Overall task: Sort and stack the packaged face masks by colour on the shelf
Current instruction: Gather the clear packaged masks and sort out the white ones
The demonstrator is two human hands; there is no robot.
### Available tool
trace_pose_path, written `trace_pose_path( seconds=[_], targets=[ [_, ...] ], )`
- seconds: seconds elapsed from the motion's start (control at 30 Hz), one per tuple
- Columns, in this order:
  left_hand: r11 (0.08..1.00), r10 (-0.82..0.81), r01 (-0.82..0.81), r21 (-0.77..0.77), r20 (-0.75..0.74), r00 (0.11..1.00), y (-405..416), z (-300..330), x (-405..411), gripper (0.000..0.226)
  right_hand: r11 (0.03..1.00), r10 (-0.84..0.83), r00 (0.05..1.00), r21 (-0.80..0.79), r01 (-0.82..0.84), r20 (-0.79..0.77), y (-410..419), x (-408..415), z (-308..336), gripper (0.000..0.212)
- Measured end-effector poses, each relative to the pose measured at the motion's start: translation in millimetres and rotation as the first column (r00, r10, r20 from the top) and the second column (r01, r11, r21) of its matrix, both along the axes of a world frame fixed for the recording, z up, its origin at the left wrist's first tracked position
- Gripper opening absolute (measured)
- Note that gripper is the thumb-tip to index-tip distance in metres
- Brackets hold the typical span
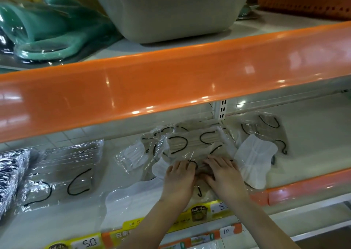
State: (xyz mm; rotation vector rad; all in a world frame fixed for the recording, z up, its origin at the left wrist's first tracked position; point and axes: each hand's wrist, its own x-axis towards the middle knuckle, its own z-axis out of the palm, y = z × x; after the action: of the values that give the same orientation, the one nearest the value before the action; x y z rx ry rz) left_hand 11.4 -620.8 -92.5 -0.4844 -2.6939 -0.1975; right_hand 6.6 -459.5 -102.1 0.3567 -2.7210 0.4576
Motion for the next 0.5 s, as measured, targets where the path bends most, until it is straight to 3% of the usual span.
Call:
trace_pose_path(
  seconds=[0.2,0.37,0.5],
  targets=[
    [0.992,-0.001,0.002,0.126,-0.008,1.0,-3.9,7.1,-4.6,0.029,0.999,0.028,0.995,-0.035,-0.032,-0.099,1.7,4.0,-0.7,0.033],
    [0.983,0.018,-0.002,0.185,-0.086,0.996,-17.3,28.0,-4.8,0.021,0.997,0.048,0.981,-0.047,-0.058,-0.19,2.2,5.8,2.7,0.051],
    [0.996,-0.011,0.034,0.088,-0.246,0.969,-30.7,34.4,-6.3,0.011,0.996,0.041,0.951,-0.059,-0.062,-0.305,-0.7,7.3,11.0,0.029]
  ],
)
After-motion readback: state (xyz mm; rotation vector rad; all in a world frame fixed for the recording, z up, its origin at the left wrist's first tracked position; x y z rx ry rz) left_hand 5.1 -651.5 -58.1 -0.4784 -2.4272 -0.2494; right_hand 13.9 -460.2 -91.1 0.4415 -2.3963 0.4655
